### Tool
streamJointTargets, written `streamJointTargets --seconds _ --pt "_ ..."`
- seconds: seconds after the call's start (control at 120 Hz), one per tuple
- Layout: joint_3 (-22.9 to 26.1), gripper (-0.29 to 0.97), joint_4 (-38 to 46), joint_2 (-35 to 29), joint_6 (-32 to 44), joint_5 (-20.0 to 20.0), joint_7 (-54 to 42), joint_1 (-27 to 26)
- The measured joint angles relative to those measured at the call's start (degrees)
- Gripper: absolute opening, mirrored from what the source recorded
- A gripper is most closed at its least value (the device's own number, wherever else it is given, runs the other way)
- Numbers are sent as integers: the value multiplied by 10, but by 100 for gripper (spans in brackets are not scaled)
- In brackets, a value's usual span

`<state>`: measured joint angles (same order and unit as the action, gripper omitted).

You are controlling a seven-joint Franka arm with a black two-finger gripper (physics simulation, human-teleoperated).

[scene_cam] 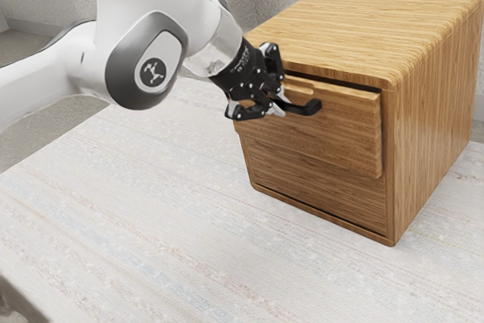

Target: Pull the drawer handle with one arm to open the drawer

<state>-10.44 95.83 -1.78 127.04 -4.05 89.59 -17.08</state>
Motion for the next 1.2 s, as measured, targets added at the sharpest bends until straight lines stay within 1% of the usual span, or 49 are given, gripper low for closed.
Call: streamJointTargets --seconds 0.2,0.65,0.85,1.2 --pt "-2 -5 40 -35 -1 0 -1 -3" --pt "-2 -3 138 -127 0 1 -1 11" --pt "0 -2 150 -143 0 2 -2 6" --pt "4 -2 211 -207 0 3 -1 6"
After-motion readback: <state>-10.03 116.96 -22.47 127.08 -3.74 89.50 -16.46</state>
